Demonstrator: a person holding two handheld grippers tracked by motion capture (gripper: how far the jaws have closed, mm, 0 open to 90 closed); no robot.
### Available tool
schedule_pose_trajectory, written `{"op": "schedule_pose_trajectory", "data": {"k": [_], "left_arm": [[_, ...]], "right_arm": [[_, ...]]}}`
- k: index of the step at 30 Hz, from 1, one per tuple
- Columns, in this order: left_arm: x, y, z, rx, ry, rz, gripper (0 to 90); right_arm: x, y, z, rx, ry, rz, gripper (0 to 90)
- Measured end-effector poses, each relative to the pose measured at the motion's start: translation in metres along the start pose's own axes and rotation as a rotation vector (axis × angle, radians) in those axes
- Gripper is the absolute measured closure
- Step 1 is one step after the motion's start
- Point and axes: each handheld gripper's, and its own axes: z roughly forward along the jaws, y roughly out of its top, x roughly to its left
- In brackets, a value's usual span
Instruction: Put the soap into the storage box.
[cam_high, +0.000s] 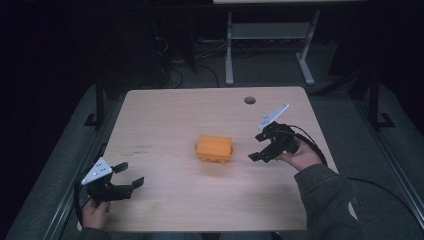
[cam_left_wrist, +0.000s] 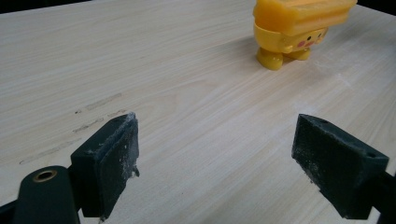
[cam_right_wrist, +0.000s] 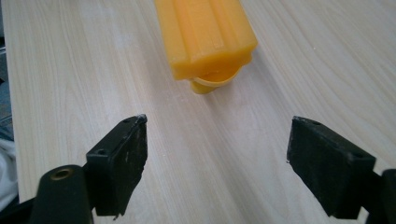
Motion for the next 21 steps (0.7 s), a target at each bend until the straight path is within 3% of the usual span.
{"op": "schedule_pose_trajectory", "data": {"k": [21], "left_arm": [[-0.001, 0.0, 0.001, 0.01, 0.001, 0.009, 14.3]], "right_arm": [[0.006, -0.043, -0.003, 0.007, -0.004, 0.067, 20.4]]}}
